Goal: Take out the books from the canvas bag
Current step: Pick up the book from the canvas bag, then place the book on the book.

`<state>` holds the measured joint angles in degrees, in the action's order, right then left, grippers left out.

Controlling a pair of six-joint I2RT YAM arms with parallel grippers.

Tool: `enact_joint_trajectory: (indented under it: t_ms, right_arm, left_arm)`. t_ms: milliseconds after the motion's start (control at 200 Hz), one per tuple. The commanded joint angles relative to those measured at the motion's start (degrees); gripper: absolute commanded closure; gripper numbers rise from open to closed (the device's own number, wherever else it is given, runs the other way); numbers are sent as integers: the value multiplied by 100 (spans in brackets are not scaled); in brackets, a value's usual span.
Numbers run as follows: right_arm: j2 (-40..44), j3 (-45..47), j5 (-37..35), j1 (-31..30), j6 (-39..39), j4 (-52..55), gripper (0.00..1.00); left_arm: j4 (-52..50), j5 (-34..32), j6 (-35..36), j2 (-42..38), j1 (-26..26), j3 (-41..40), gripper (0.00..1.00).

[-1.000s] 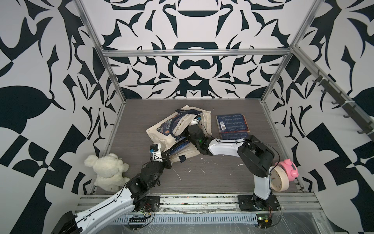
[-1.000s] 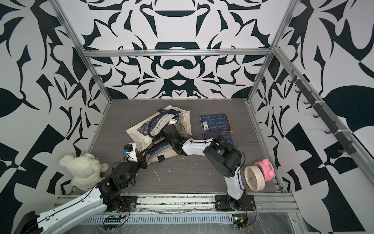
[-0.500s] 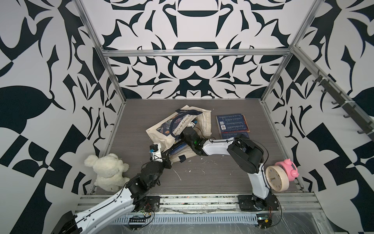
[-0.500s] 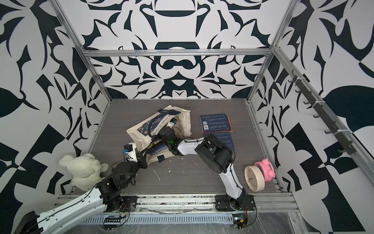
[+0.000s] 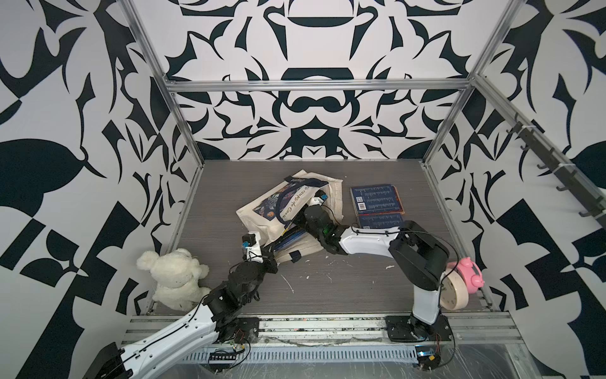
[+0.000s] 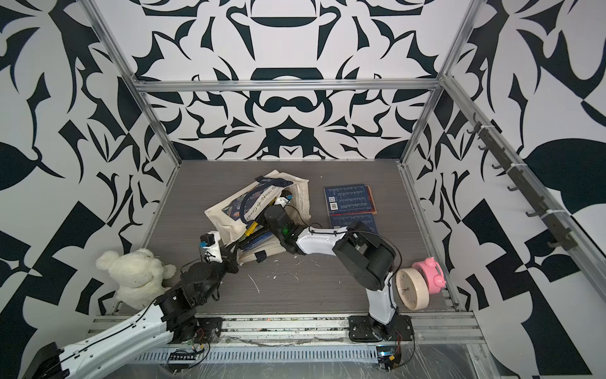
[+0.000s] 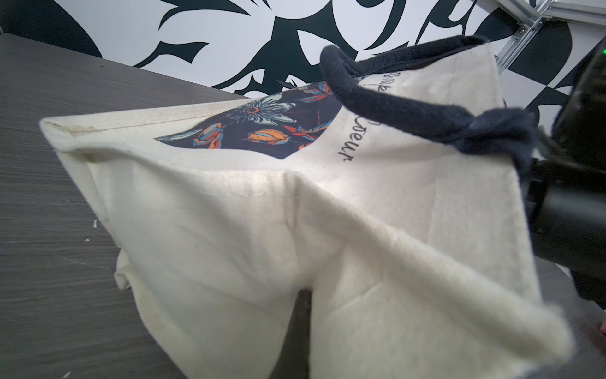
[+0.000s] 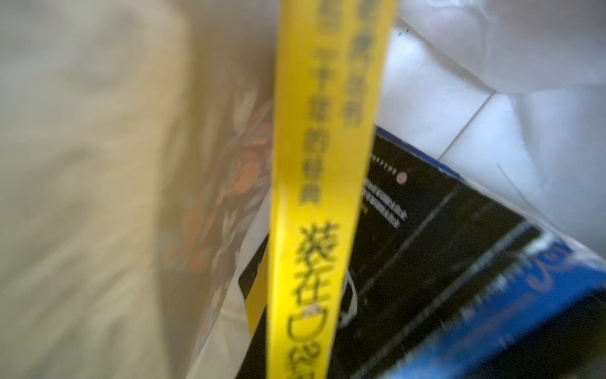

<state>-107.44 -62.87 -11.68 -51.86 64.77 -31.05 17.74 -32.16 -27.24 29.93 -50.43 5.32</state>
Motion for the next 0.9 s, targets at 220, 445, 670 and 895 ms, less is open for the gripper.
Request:
enact_joint_trajectory:
  t_ms: [220, 445, 670, 895]
  right_arm:
    - [2103, 1033, 431, -39, -1142, 644, 100]
    - [3663, 1795, 358, -36, -1707, 1198, 100]
    - [5434, 2228, -81, -39, -2153, 2077, 100]
    - [6832, 2447, -1788, -44, -2134, 3003, 100]
  left_arm:
    - [192, -305, -145, -190, -10, 92, 100]
    - [107, -387, -176, -155, -16, 126, 100]
    - [56, -445, -194, -128, -14, 153, 100]
    - [33, -459, -194, -75, -10, 180, 100]
